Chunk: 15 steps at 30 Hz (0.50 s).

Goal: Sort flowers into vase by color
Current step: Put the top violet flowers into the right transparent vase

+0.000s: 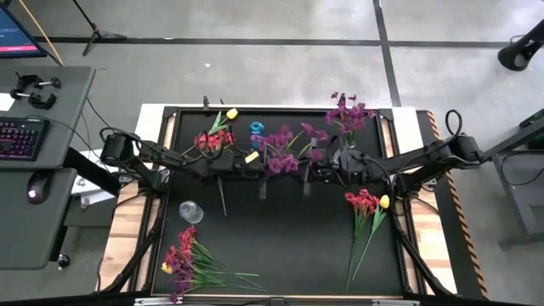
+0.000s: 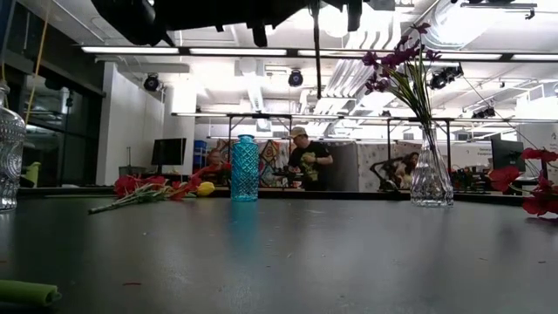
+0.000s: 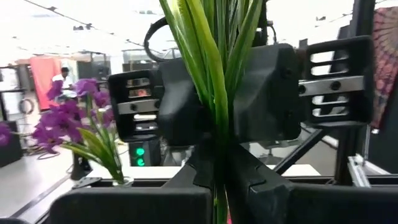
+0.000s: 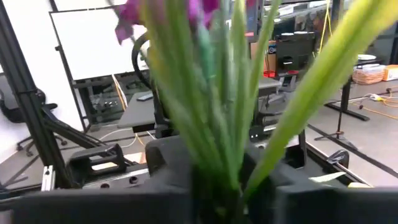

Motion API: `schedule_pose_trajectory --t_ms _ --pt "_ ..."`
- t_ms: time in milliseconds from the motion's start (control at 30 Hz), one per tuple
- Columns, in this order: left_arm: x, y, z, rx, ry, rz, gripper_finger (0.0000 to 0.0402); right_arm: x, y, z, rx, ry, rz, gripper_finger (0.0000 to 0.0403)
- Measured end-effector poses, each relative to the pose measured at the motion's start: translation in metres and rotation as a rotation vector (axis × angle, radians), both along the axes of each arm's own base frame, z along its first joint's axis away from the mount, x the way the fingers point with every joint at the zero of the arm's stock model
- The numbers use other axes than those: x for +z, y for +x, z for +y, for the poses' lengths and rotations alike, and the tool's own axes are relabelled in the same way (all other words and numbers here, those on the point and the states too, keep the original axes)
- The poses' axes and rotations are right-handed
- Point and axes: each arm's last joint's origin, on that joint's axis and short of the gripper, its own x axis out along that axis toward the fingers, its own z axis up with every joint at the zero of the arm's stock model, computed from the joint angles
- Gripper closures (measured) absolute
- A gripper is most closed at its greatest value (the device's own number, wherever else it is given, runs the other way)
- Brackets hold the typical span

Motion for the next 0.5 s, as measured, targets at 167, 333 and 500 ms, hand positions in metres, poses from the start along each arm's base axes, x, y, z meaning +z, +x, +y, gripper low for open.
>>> schedule_pose_trajectory --t_ms 167,333,500 --pt "-0.001 0.0 0.0 0.006 -0.026 0.017 0.0374 -0.001 0.0 -0.001 -0.022 -0.008 0.007 0.0384" --pt "0.001 -0.005 0.001 0.014 -0.031 0.097 0.0314 -0.001 0.0 -0.001 -0.026 -0.022 0.01 0.0398" --pt "0.01 -0.019 0.003 0.069 0.031 0.213 0.0252 0.003 -0.004 -0.001 -0.031 -0.031 0.014 0.04"
